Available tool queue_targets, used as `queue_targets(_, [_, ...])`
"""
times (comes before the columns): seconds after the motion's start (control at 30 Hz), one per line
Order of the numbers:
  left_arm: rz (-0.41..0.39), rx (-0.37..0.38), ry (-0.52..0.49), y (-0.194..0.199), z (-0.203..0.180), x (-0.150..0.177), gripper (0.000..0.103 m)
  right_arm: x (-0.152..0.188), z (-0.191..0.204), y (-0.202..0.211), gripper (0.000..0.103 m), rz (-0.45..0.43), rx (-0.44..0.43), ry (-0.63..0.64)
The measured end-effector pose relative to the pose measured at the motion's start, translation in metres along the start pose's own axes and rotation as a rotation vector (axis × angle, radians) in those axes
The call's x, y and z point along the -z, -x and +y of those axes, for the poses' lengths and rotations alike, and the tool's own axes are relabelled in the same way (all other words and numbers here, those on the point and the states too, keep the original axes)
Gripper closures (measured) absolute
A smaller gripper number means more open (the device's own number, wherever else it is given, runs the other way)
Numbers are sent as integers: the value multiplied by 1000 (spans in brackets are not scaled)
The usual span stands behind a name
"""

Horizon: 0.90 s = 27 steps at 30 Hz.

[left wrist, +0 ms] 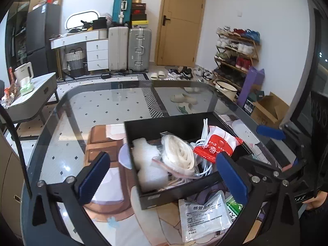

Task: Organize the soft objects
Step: 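Open and withdraw both tools from the box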

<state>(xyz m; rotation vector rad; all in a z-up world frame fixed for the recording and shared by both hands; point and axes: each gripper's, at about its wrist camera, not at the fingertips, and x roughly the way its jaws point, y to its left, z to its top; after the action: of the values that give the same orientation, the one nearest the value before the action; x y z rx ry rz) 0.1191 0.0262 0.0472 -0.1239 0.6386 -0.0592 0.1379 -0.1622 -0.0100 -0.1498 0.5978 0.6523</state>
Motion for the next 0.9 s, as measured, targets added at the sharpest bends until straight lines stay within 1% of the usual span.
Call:
queue_targets(0.1, [-4, -6, 30, 7, 6, 6, 0, 9, 0, 8, 1, 12, -20, -23])
queue_targets(0.27, [-10, 4, 64, 16, 10, 19, 0, 23, 4, 14, 1, 42, 7, -26])
queue_targets(0.43, [-5, 1, 56, 19, 4, 33, 0, 38, 2, 21, 1, 67, 21, -44])
queue_targets(0.53, [-23, -18, 51, 24, 2, 40, 0, 48, 1, 26, 1, 78, 29, -56])
queue_targets(0.63, [-23, -13, 62, 26, 3, 47, 0, 56, 2, 28, 1, 95, 29, -65])
queue_targets(0.9, [-1, -16, 56, 20, 0, 64, 0, 76, 10, 18, 1, 149, 35, -43])
